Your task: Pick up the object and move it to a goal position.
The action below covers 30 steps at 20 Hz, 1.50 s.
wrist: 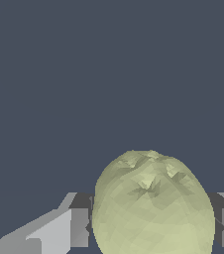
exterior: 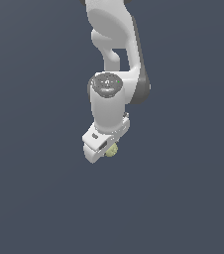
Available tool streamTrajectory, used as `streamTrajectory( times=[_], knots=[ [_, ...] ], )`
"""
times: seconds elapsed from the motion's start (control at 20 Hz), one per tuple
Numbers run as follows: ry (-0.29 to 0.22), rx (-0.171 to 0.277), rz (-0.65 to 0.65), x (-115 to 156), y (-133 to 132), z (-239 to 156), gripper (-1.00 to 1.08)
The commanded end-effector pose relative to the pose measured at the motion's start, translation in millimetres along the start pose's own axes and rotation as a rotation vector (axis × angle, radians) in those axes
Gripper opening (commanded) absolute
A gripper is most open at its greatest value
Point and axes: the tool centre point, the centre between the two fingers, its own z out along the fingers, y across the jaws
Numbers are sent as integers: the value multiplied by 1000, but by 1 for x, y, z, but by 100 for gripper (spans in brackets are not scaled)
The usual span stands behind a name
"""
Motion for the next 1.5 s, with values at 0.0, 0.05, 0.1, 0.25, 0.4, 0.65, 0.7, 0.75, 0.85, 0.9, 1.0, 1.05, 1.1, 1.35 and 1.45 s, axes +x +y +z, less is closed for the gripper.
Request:
streamTrajectory(
  times=[0.0,0.05,0.1,0.25,0.4,0.65,0.7,0.75,0.85,0.9,1.0,1.05,1.1,1.35,1.45],
  knots=[
    [0,1,-1,0,16,-17,-100],
    [0,1,-1,0,22,-24,-100],
    [0,1,-1,0,27,-30,-100],
    [-1,1,-1,1,44,-46,-100],
    [-1,1,0,1,58,-61,-100],
    [-2,0,0,2,78,-82,-100],
    [-2,0,0,2,81,-85,-100],
    [-2,0,0,2,84,-88,-100],
    [-2,0,0,3,89,-93,-100],
    [-2,0,0,3,91,-95,-100],
    [-2,0,0,3,95,-98,-100],
    [-2,0,0,3,97,-100,-100],
    [-2,0,0,4,98,-101,-100],
    [-2,0,0,4,102,-105,-100],
    [-2,0,0,4,103,-105,-100]
  ],
)
